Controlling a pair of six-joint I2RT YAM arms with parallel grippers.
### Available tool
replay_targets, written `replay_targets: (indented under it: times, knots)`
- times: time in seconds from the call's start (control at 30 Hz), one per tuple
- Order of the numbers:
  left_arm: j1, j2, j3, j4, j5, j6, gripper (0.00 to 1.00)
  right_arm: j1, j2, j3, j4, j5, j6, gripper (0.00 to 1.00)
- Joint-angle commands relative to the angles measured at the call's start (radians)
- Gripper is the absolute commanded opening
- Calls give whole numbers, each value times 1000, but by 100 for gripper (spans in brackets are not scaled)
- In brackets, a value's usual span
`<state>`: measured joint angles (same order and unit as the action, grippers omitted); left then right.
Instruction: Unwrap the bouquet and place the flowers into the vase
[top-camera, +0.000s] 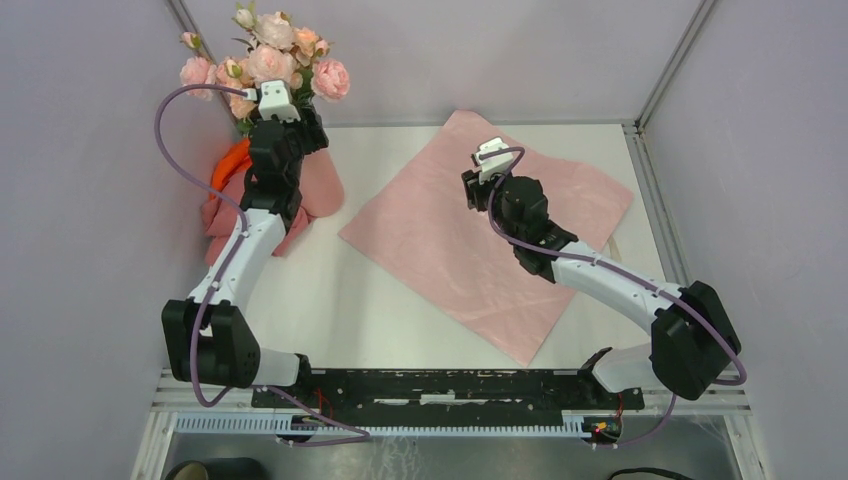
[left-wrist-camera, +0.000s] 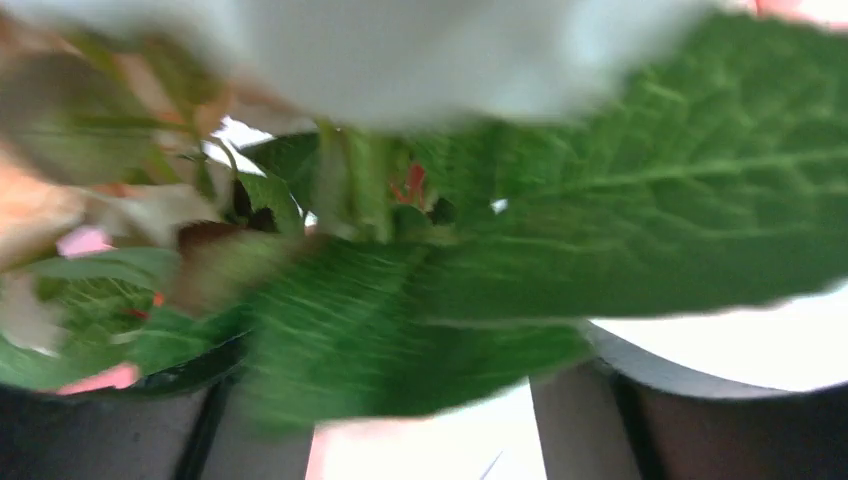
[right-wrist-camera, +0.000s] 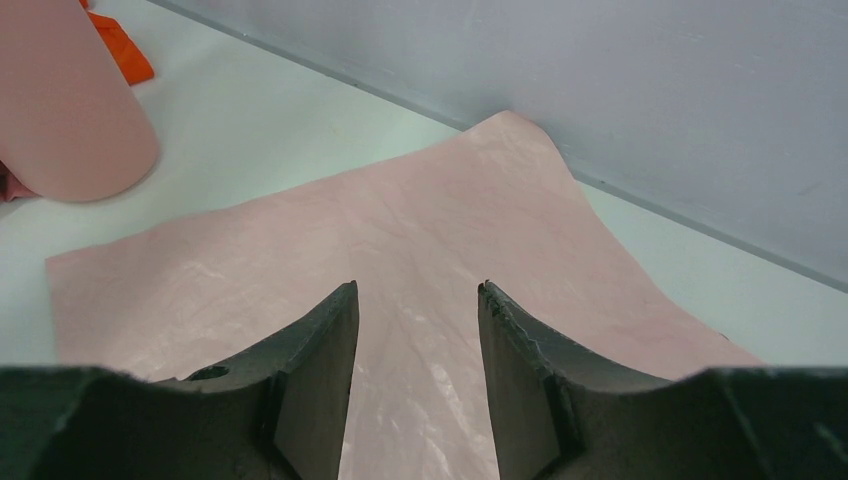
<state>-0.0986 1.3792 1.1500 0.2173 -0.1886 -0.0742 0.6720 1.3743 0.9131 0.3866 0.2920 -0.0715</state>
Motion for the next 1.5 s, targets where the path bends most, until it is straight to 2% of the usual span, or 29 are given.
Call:
replay_targets:
  times: [0.0, 0.07, 0.27, 0.33, 0.47, 0.63, 0.73, 0.97, 1.17, 1.47]
  knots:
    - [-3, -20, -16, -19, 20, -69, 83, -3, 10, 46, 24, -12, 12, 53]
    - [-3, -32, -24, -25, 19, -77, 87, -3, 16, 49, 25, -18, 16, 53]
    - [-7, -58, -22, -59, 30, -108, 91, -3, 36, 58, 25, -44, 36, 53]
    - [-11, -59, -20, -73, 52, -122, 92, -3, 43, 62, 26, -51, 40, 53]
    - [-21, -78, -52, -55, 119, -177, 100, -3, 61, 70, 27, -57, 44, 53]
    - [-35, -134, -128, 13, 150, -207, 100, -3, 83, 78, 21, -57, 48, 53]
    - [-36, -164, -137, 10, 124, -211, 100, -4, 89, 77, 21, -57, 48, 53]
    - [-55, -176, -144, 11, 175, -237, 100, -3, 100, 81, 20, -56, 50, 53]
    - [-83, -151, -153, 35, 305, -244, 100, -3, 106, 81, 22, -40, 47, 53]
    - [-143, -144, -162, 7, 212, -205, 99, -3, 111, 81, 24, -50, 50, 53]
